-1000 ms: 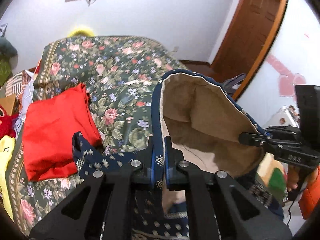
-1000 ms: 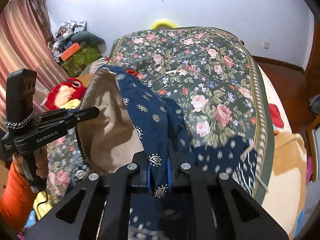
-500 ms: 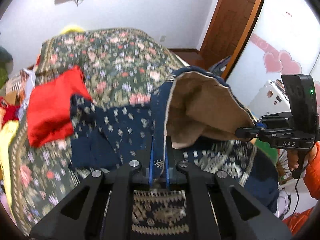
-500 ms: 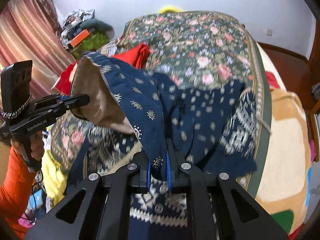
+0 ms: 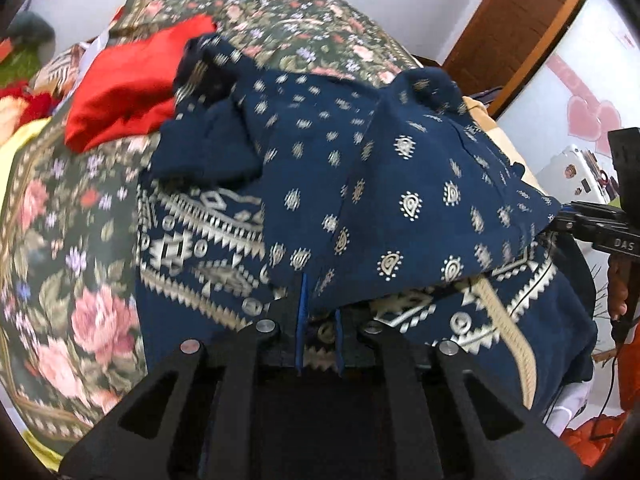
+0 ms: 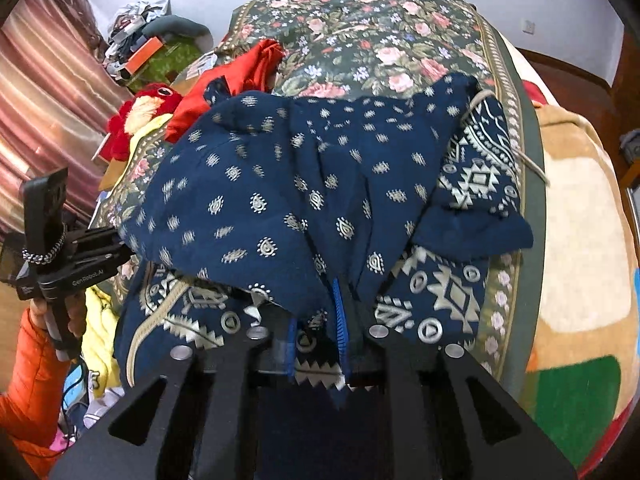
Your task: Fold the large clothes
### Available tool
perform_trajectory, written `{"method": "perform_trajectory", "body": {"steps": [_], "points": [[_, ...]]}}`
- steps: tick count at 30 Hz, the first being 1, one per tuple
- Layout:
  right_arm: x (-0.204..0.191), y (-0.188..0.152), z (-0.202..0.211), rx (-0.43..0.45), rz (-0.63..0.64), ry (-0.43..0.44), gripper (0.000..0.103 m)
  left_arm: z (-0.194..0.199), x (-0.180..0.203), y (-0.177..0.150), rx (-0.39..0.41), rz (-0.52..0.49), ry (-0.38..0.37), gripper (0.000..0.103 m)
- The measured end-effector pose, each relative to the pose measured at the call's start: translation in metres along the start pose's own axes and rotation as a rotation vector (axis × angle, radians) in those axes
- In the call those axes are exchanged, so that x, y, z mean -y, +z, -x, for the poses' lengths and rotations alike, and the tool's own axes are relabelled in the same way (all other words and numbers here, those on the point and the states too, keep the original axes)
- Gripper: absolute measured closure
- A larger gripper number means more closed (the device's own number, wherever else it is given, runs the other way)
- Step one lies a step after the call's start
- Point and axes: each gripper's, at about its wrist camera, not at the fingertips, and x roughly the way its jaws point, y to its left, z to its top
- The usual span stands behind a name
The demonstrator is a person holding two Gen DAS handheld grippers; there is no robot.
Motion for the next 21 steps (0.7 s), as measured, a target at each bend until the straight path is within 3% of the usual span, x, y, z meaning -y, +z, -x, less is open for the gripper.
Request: {"method": "perform_trajectory", "body": {"steps": [2, 5, 14, 21], "points": [[0.001, -0.003, 0.005, 0.004, 0.0, 0.01, 0.078, 0.003, -0.002, -0.007, -0.005, -0.005, 0.035, 0.072], [0.002, -0.009, 0.014, 0.012, -0.002, 0.008, 0.063, 0.009, -0.006, -0.015, 0.0, -0.016, 0.071, 0.071], [0.025, -0.014, 0.04, 0.077, -0.072, -0.038, 0.062, 0.035, -0.035, -0.004, 0.069, 0.064, 0.165, 0.067], [0.049, 0.003, 0.054, 0.166, -0.156, -0.076, 0.05, 0.043, -0.056, 0.036, 0.152, 0.101, 0.235, 0.046]]}}
